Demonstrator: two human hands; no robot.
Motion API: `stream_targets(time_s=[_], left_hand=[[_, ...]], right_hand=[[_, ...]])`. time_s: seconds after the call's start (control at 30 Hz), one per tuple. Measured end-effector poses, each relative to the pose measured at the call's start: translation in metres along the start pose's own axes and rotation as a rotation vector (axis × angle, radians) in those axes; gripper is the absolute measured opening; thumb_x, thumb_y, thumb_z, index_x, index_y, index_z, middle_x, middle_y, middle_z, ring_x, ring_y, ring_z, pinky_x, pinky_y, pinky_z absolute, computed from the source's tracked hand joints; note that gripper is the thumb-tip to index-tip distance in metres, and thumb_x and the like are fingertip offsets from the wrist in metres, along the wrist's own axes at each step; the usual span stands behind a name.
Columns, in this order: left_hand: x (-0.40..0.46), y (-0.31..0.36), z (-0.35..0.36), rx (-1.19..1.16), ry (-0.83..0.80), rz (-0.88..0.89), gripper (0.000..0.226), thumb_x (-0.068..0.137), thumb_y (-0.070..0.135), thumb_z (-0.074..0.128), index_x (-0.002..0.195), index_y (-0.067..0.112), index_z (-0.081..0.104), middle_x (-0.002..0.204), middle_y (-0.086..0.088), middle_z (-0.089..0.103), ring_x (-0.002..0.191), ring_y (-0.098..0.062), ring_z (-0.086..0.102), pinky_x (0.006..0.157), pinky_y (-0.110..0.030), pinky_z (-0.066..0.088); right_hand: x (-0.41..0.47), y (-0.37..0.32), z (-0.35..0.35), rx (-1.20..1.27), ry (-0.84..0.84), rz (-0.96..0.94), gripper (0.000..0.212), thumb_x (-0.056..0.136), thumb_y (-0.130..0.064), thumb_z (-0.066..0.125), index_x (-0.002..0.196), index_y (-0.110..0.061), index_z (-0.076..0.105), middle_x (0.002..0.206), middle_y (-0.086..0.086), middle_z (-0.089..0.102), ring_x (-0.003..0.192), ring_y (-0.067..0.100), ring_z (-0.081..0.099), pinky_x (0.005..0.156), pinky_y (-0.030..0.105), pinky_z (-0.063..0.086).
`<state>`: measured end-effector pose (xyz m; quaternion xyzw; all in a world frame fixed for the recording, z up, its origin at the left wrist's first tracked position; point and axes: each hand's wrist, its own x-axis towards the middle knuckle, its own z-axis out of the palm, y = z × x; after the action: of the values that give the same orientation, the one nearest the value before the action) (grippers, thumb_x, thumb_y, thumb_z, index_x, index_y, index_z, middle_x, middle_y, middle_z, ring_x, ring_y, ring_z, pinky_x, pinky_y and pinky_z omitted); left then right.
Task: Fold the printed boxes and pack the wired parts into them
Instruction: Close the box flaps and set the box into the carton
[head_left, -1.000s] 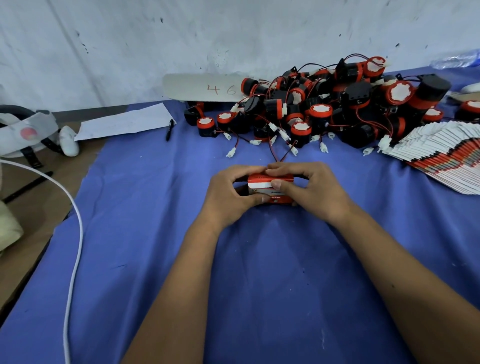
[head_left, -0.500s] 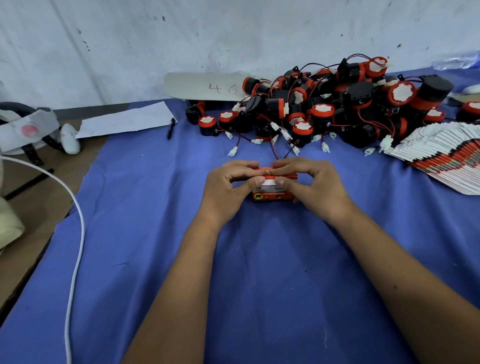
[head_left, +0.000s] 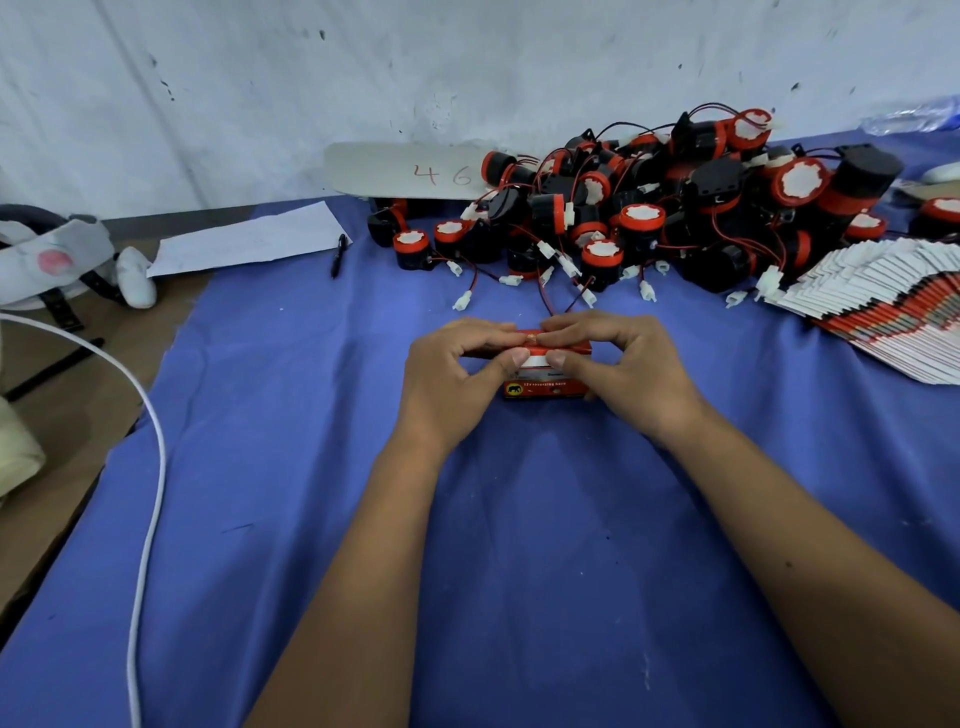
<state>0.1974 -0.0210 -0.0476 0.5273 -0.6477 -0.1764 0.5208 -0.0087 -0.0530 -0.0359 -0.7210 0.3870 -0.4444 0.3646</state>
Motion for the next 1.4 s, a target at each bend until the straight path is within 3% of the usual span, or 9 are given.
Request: stream_targets(time_s=[0.17, 0.3, 0.43, 0.57, 0.7, 0.9, 1.1, 1.23, 1.4], left_hand=[[-0.002, 0.003, 0.001, -0.103, -0.028, -0.05, 0.015, 0.083, 0.007, 0.084, 0.091, 0.018, 0.082, 0.107, 0.0, 0.076, 0.107, -0.013, 0.071, 0.09, -0.047, 0.059], [-0.003, 0.007, 0.001, -0.159, -0.038, -0.047, 0.024, 0.081, 0.002, 0.084, 0.084, 0.025, 0.079, 0.103, 0.0, 0.076, 0.104, -0.016, 0.072, 0.09, -0.05, 0.059], [-0.002, 0.006, 0.0, -0.13, -0.056, -0.035, 0.022, 0.081, 0.005, 0.085, 0.085, 0.026, 0.079, 0.103, 0.003, 0.076, 0.104, -0.015, 0.072, 0.091, -0.05, 0.059], [-0.003, 0.005, -0.001, -0.074, -0.092, -0.014, 0.02, 0.078, 0.01, 0.089, 0.086, 0.026, 0.08, 0.107, 0.004, 0.075, 0.106, -0.015, 0.07, 0.092, -0.047, 0.059], [-0.004, 0.004, 0.0, 0.005, -0.094, 0.02, 0.019, 0.075, 0.003, 0.089, 0.089, 0.013, 0.081, 0.106, 0.008, 0.072, 0.107, -0.015, 0.069, 0.092, -0.047, 0.058], [-0.006, 0.006, 0.001, 0.041, -0.057, 0.062, 0.03, 0.072, 0.002, 0.089, 0.085, 0.026, 0.076, 0.106, 0.015, 0.07, 0.109, -0.014, 0.067, 0.095, -0.047, 0.055], [-0.003, 0.0, 0.002, -0.019, -0.058, 0.014, 0.029, 0.073, -0.003, 0.087, 0.088, 0.02, 0.078, 0.114, 0.004, 0.072, 0.114, -0.017, 0.068, 0.097, -0.048, 0.057], [-0.005, 0.005, 0.009, -0.015, -0.112, 0.044, 0.03, 0.075, -0.009, 0.082, 0.096, 0.013, 0.08, 0.12, 0.001, 0.072, 0.119, -0.017, 0.066, 0.102, -0.045, 0.054], [-0.004, 0.008, 0.009, -0.038, -0.146, 0.029, 0.033, 0.079, -0.006, 0.082, 0.094, 0.023, 0.079, 0.121, 0.007, 0.071, 0.122, -0.013, 0.065, 0.104, -0.039, 0.054]], right_hand=[[0.0, 0.001, -0.003, 0.066, -0.074, 0.001, 0.017, 0.09, -0.01, 0.076, 0.101, -0.021, 0.081, 0.122, -0.007, 0.07, 0.117, -0.001, 0.061, 0.09, 0.014, 0.051], [0.001, 0.003, -0.005, 0.094, -0.078, 0.021, 0.014, 0.094, -0.011, 0.071, 0.104, -0.015, 0.081, 0.124, -0.006, 0.07, 0.115, 0.005, 0.065, 0.074, 0.011, 0.049], [0.0, 0.006, -0.002, 0.163, -0.011, 0.069, 0.007, 0.089, -0.009, 0.076, 0.095, -0.008, 0.08, 0.12, -0.001, 0.072, 0.109, 0.011, 0.068, 0.061, 0.02, 0.053], [0.001, 0.007, -0.002, 0.096, -0.015, 0.027, 0.005, 0.088, -0.01, 0.078, 0.091, -0.006, 0.079, 0.119, -0.003, 0.072, 0.11, 0.009, 0.067, 0.069, 0.014, 0.05], [-0.001, 0.008, -0.003, 0.076, -0.028, 0.002, 0.005, 0.089, -0.012, 0.077, 0.092, -0.009, 0.08, 0.121, -0.003, 0.071, 0.108, 0.01, 0.068, 0.065, 0.024, 0.056], [-0.005, 0.016, -0.017, 0.128, -0.15, 0.0, 0.024, 0.089, 0.001, 0.074, 0.108, -0.012, 0.079, 0.134, -0.004, 0.066, 0.125, 0.006, 0.061, 0.07, 0.03, 0.062], [-0.004, 0.023, -0.018, 0.08, -0.031, -0.051, 0.014, 0.082, 0.003, 0.08, 0.086, -0.01, 0.078, 0.117, -0.005, 0.074, 0.115, 0.011, 0.067, 0.083, 0.034, 0.062], [-0.004, 0.023, -0.017, 0.009, -0.021, -0.084, 0.012, 0.083, 0.0, 0.08, 0.086, -0.012, 0.08, 0.118, -0.007, 0.074, 0.112, 0.008, 0.068, 0.084, 0.03, 0.061], [-0.004, 0.022, -0.015, -0.053, -0.006, -0.104, 0.009, 0.08, -0.005, 0.084, 0.084, -0.012, 0.08, 0.118, -0.007, 0.073, 0.11, 0.004, 0.067, 0.077, 0.021, 0.057]])
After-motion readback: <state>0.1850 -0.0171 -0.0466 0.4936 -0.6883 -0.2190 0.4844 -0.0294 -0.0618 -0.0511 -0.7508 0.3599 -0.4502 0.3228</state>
